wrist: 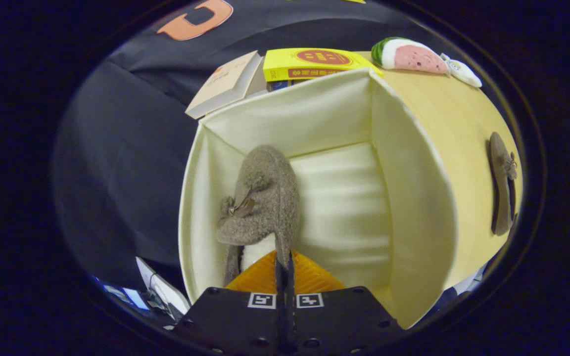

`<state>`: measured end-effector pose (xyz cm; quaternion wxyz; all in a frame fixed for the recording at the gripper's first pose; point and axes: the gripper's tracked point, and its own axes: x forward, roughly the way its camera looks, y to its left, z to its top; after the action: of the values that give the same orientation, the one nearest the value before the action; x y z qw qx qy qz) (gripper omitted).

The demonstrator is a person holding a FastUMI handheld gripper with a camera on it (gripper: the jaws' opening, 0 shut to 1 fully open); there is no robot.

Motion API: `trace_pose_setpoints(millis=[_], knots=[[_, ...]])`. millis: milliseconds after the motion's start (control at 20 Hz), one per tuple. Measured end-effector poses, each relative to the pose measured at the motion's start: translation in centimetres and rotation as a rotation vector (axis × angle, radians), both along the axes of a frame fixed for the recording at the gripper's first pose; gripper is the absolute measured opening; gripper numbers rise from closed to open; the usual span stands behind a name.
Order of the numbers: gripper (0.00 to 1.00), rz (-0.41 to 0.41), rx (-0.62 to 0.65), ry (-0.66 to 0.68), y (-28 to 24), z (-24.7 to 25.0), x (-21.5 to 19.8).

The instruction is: Open the storage box then place both shoes into the box .Put the left shoe in first, then the right shoe, with the right side of both shoes facing outward in a uniform manner.

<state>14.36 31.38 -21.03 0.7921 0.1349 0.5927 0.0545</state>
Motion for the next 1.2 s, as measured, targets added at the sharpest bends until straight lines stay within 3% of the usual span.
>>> trace_pose_setpoints(millis=[300, 400, 600, 800, 1000, 1200], knots=[[0.03, 0.062, -0.015, 0.000, 0.8, -1.8, 0.7], [0.14, 0.059, 0.044, 0.017, 1.5, -1.2, 0.6], [0.53, 0.081, 0.111, 0.020, 1.6, 0.4, 0.5], [0.88, 0.146, 0.060, -0.030, 0.3, 2.5, 0.5], [0.94, 0.150, 0.047, -0.075, -1.2, 5.9, 0.3], [0.95, 0.148, 0.027, -0.142, -3.8, 10.6, 0.3]])
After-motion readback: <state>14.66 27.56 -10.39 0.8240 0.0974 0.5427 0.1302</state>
